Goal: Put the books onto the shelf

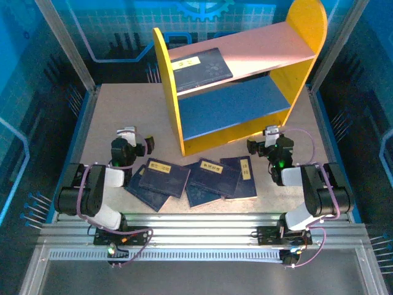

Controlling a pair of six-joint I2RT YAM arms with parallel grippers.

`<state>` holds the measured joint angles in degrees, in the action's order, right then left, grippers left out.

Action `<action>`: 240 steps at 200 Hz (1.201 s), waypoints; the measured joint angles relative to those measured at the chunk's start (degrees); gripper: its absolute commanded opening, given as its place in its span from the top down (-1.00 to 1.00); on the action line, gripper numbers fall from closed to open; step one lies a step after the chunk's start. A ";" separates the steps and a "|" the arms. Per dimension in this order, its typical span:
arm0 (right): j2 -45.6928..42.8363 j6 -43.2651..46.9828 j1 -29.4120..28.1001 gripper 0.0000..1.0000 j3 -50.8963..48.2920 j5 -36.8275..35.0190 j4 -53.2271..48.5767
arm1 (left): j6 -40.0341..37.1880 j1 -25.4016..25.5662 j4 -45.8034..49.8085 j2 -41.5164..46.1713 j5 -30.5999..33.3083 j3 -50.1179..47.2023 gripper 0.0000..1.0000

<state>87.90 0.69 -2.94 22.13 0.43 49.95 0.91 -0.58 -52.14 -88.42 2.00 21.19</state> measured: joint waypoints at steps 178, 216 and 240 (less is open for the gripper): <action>0.00 0.00 0.02 -1.00 0.00 0.04 0.00 | -0.02 0.00 0.00 0.00 0.00 0.00 -0.99; -0.02 -0.26 0.00 -1.00 0.00 -1.09 0.04 | -0.02 0.00 0.02 0.00 0.00 0.00 -0.99; -4.85 -0.68 -0.70 -1.00 -3.23 -5.92 0.52 | -0.96 0.83 3.69 2.69 0.37 0.00 -0.99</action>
<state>83.05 0.01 -3.64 18.90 -5.50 50.48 -0.05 0.25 -48.45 -85.73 2.37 21.19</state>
